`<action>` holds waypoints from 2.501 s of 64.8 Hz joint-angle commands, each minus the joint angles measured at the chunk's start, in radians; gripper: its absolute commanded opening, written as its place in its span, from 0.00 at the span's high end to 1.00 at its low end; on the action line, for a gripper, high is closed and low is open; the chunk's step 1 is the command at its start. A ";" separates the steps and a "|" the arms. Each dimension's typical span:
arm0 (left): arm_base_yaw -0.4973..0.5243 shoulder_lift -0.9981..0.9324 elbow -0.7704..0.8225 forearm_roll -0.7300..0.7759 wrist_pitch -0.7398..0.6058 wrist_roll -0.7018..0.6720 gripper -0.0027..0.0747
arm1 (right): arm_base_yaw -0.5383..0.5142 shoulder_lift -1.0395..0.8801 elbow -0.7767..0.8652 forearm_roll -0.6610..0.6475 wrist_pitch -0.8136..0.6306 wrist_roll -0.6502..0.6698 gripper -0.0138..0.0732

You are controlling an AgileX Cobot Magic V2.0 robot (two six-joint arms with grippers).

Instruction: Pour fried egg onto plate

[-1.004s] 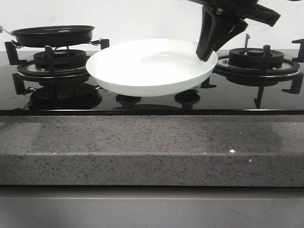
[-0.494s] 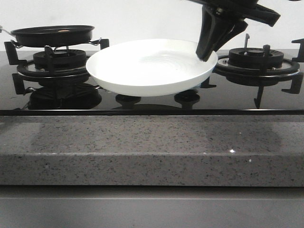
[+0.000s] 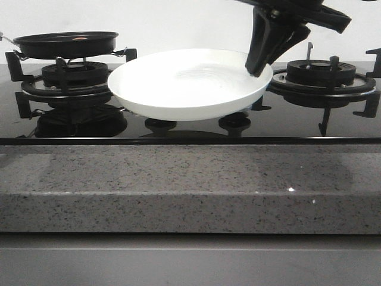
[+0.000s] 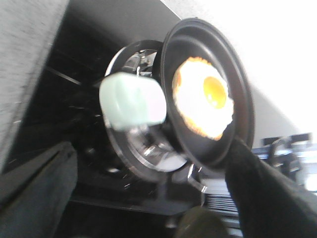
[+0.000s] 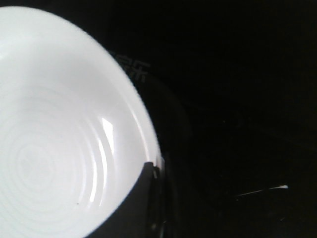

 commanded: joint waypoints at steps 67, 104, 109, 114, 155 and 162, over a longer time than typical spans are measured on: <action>0.000 0.171 -0.064 -0.435 0.170 0.006 0.81 | 0.000 -0.047 -0.024 0.020 -0.033 0.000 0.92; 0.000 0.070 -0.064 -0.458 0.205 0.119 0.99 | 0.000 -0.047 -0.024 0.020 -0.033 0.000 0.92; -0.001 0.031 -0.064 -0.445 0.187 0.135 0.99 | 0.000 -0.047 -0.024 0.020 -0.033 0.000 0.92; -0.001 -0.010 -0.064 -0.407 0.163 0.135 0.99 | 0.000 -0.047 -0.024 0.020 -0.033 0.000 0.92; -0.431 -0.327 -0.064 0.054 -0.188 0.136 0.99 | 0.000 -0.047 -0.024 0.020 -0.033 0.000 0.92; -0.515 -0.361 -0.064 0.156 -0.261 0.138 0.99 | 0.000 -0.047 -0.024 0.020 -0.033 0.000 0.92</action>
